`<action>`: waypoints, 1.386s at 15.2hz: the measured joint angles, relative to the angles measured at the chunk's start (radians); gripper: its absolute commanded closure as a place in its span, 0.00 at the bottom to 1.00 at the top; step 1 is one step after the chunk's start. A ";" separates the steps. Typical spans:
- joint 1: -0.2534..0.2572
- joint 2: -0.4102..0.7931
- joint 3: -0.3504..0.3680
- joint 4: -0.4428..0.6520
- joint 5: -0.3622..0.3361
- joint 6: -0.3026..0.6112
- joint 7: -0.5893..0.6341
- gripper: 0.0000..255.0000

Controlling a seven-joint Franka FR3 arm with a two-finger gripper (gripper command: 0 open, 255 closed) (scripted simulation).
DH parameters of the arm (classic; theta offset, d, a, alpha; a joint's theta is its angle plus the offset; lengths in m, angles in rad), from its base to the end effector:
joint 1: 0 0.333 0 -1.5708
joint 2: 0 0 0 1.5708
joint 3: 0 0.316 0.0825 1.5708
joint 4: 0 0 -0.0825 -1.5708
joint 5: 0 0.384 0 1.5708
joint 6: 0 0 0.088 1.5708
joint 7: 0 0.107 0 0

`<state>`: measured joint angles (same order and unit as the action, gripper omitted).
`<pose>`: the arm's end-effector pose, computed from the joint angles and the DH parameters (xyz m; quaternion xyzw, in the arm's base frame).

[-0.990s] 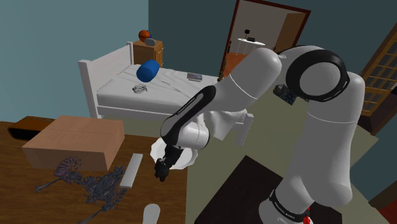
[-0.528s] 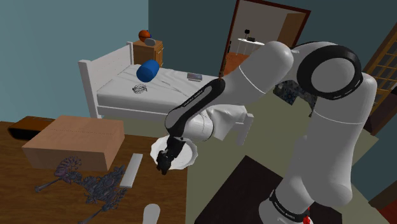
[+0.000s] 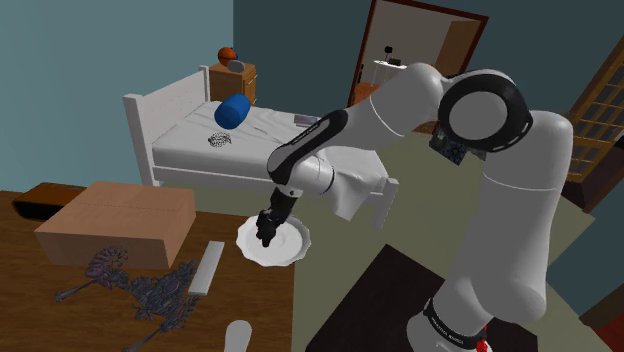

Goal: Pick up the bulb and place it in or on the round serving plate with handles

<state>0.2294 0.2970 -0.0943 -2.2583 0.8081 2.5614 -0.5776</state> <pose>0.5342 0.0610 0.2288 -0.9788 -0.0164 -0.0521 0.1974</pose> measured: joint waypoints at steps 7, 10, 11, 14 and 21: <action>-0.098 0.076 -0.071 0.158 -0.069 -0.140 -0.054 1.00; -0.138 0.140 -0.087 0.252 -0.082 -0.192 -0.076 1.00; -0.143 0.150 -0.087 0.257 -0.078 -0.190 -0.084 1.00; -0.153 0.183 -0.079 0.266 -0.059 -0.174 -0.110 1.00; -0.169 0.257 -0.055 0.284 -0.013 -0.129 -0.162 1.00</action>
<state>0.0600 0.5544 -0.1494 -1.9743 0.7946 2.4327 -0.7392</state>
